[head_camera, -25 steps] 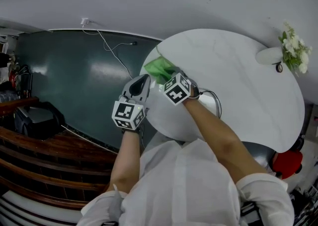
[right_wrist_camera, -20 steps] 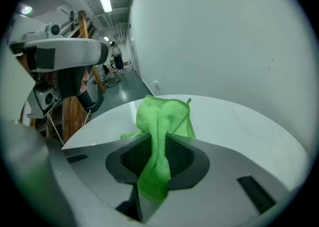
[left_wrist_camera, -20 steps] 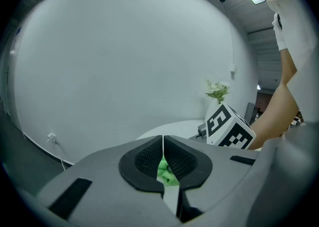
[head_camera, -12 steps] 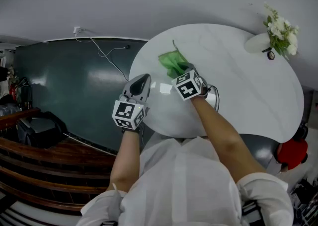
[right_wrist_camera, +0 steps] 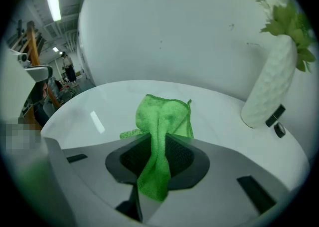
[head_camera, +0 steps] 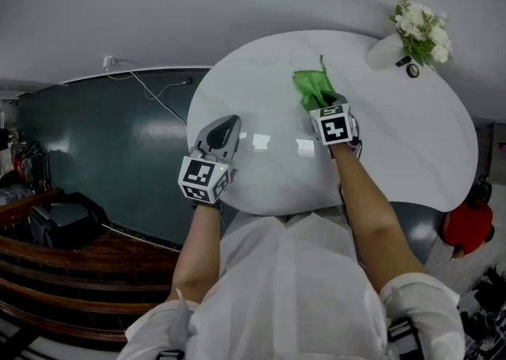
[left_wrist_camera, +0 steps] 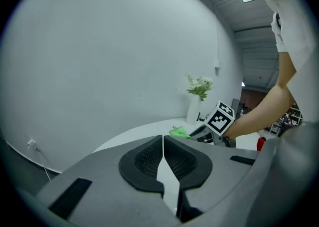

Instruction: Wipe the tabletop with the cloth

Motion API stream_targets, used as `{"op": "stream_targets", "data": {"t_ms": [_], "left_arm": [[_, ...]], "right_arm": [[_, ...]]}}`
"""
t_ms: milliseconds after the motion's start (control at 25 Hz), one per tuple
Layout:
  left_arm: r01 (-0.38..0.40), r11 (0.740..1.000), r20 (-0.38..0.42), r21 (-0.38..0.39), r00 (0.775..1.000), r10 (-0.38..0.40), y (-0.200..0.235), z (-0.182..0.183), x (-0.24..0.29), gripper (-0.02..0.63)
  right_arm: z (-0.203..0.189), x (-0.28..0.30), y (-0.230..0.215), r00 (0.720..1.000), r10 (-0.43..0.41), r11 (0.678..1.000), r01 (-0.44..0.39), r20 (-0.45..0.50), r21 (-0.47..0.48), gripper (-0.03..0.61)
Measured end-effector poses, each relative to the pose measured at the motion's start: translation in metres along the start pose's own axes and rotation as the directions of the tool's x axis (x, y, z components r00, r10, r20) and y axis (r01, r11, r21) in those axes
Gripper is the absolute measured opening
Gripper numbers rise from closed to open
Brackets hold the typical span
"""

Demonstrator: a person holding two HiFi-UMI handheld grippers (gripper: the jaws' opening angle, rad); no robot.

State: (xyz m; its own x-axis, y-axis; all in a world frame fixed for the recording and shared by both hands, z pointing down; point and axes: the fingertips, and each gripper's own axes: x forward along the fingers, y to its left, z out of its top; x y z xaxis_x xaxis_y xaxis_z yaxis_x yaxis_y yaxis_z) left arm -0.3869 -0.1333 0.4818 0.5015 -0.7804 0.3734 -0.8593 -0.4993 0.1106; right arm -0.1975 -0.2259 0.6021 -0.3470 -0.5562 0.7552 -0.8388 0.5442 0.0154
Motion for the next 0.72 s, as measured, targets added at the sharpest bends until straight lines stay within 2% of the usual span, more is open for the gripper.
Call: {"op": "stream_targets", "data": {"t_ms": [360, 560, 720], "left_arm": [[0.059, 0.998, -0.02, 0.029, 0.998, -0.058, -0.025, 0.005, 0.019, 0.018], [0.08, 0.996, -0.025, 0.04, 0.997, -0.079, -0.034, 0.008, 0.026, 0.018], [0.089, 0.994, -0.033, 0.057, 0.996, -0.087, -0.037, 0.01, 0.028, 0.018]], "right_arm": [[-0.061, -0.045, -0.101, 0.984, -0.173, 0.976, 0.178, -0.05, 0.127, 0.081], [-0.094, -0.071, -0.129, 0.97, -0.228, 0.954, 0.239, -0.08, 0.18, 0.081], [-0.118, -0.09, -0.133, 0.965, -0.244, 0.936, 0.261, -0.097, 0.237, 0.081]]}}
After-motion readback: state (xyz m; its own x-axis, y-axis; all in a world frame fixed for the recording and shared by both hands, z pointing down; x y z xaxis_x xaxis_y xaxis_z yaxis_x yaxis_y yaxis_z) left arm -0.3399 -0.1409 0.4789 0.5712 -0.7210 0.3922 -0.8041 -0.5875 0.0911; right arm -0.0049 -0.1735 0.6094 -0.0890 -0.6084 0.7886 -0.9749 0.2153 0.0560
